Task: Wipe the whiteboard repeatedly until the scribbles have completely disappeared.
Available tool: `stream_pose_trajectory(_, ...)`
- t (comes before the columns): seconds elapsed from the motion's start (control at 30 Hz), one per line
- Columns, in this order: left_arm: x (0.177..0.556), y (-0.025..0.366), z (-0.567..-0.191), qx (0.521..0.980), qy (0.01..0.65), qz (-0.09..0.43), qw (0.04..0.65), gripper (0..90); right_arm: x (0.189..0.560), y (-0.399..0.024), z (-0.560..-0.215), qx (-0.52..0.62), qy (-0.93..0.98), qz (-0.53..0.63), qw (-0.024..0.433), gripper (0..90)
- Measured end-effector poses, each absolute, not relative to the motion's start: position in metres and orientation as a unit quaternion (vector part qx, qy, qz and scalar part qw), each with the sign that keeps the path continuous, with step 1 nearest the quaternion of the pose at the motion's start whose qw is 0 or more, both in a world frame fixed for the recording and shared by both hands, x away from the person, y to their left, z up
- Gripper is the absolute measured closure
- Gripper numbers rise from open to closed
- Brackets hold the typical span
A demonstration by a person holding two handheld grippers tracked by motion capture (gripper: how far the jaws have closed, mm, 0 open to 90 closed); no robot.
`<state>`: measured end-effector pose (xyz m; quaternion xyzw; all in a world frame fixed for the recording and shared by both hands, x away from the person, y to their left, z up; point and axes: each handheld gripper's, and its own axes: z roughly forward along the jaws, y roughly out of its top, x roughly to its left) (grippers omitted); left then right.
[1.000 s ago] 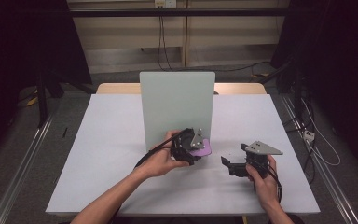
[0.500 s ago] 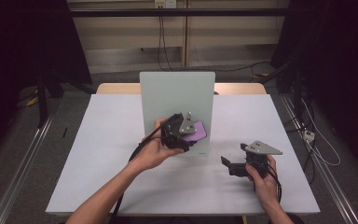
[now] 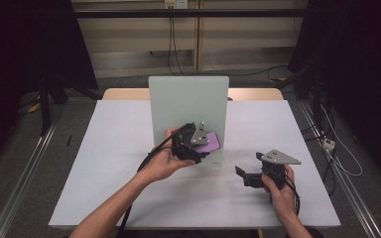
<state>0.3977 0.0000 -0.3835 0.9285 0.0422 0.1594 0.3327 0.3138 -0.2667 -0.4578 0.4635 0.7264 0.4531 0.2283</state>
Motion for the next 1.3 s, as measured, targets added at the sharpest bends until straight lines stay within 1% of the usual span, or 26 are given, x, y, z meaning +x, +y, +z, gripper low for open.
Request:
stream_pose_trajectory(0.23,0.389,-0.009,-0.41,0.949,0.009,0.132,0.287,41.2,0.314,-0.267,-0.458,0.464,0.726,0.453,0.227,5.0)
stream_pose_trajectory(0.27,0.388,-0.009,-0.412,0.947,0.014,0.129,0.294,41.2,0.314,-0.267,-0.458,0.464,0.726,0.453,0.228,5.1)
stream_pose_trajectory(0.33,0.388,-0.01,-0.415,0.95,0.008,0.127,0.284,41.2,0.314,-0.267,-0.458,0.464,0.726,0.454,0.228,5.1)
stream_pose_trajectory(0.5,0.386,-0.007,-0.422,0.952,0.008,0.119,0.282,41.2,0.314,-0.267,-0.458,0.463,0.727,0.454,0.228,5.1)
stream_pose_trajectory(0.57,0.387,-0.005,-0.418,0.951,0.014,0.119,0.286,41.2,0.314,-0.267,-0.458,0.463,0.726,0.454,0.229,5.1)
stream_pose_trajectory(0.7,0.391,0.003,-0.412,0.941,0.035,0.119,0.314,41.2,0.314,-0.267,-0.458,0.463,0.727,0.453,0.228,5.0)
stream_pose_trajectory(0.77,0.392,0.008,-0.405,0.94,0.045,0.126,0.313,41.2,0.314,-0.267,-0.458,0.463,0.727,0.452,0.228,5.1)
stream_pose_trajectory(0.83,0.393,0.012,-0.402,0.928,0.058,0.137,0.343,41.2,0.314,-0.267,-0.458,0.463,0.727,0.453,0.228,5.1)
stream_pose_trajectory(1.17,0.404,0.04,-0.385,0.913,0.088,0.123,0.379,41.2,0.317,-0.265,-0.458,0.468,0.724,0.453,0.227,5.3)
stream_pose_trajectory(1.3,0.408,0.051,-0.374,0.907,0.1,0.125,0.39,41.2,0.318,-0.264,-0.458,0.464,0.726,0.452,0.23,5.3)
